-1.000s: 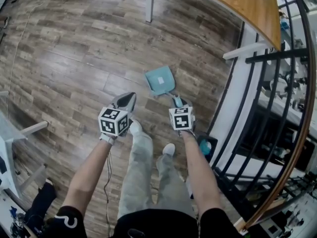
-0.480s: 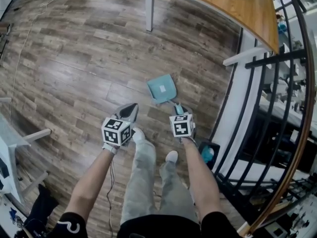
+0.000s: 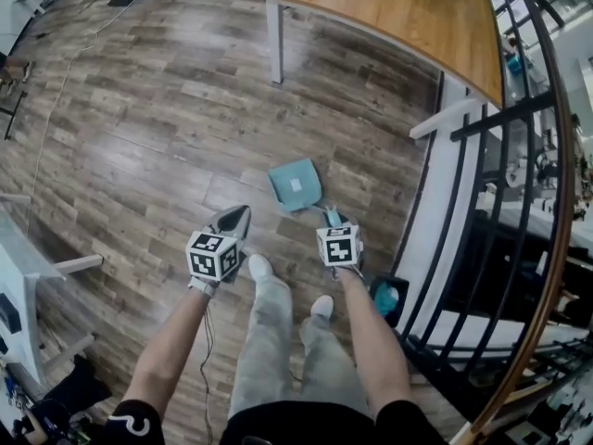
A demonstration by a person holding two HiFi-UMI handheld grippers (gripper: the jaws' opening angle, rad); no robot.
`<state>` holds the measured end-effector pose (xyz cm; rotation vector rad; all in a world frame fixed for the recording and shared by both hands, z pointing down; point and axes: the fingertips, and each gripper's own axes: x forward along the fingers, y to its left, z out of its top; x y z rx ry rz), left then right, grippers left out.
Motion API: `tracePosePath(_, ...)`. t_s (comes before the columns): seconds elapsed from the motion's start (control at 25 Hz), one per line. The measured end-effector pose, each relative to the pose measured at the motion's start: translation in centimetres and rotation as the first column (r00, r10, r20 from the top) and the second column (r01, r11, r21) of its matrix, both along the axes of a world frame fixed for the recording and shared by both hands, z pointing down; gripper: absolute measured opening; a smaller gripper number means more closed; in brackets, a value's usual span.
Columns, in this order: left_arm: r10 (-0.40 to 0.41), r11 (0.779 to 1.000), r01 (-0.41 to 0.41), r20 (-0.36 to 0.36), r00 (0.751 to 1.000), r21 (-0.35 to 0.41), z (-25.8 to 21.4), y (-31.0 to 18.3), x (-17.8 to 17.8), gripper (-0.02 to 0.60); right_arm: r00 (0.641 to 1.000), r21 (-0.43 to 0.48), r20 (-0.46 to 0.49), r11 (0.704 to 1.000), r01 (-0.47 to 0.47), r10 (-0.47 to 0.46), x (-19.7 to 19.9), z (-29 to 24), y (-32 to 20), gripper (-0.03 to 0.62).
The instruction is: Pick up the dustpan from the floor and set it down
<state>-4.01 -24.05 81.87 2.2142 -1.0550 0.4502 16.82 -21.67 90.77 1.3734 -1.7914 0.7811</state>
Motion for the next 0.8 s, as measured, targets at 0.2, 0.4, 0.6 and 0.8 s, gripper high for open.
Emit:
tracePosePath(0.2, -0.015, 0.999, 0.015, 0.009, 1.0, 0.039, -4.3, 2.1, 0.9, -0.003, 0.999, 0.039, 0.036, 0.999, -0.005, 0.003, 1.1, -5.0, 1.6, 0.08)
tracePosePath(0.4, -0.041, 0.994, 0.04, 0.014, 0.999, 0.1, -9.4, 3.8, 2.3, -0.003, 0.998, 0.094, 0.056, 0.996, -0.003, -0.002, 2.7, -11.1, 2.4, 0.08)
tracePosePath(0.6, -0.073, 0.987, 0.07, 0.01, 0.997, 0.142, -14.7, 6.2, 4.3, -0.003, 0.998, 0.136, 0.049, 0.991, 0.019, -0.026, 5.4, -17.6, 4.2, 0.081)
tracePosePath(0.8, -0.088, 0.98, 0.084, 0.016, 0.996, 0.181, -19.4, 9.0, 6.9, -0.003, 0.997, 0.172, 0.056, 0.985, 0.036, -0.046, 8.2, -23.6, 6.8, 0.081)
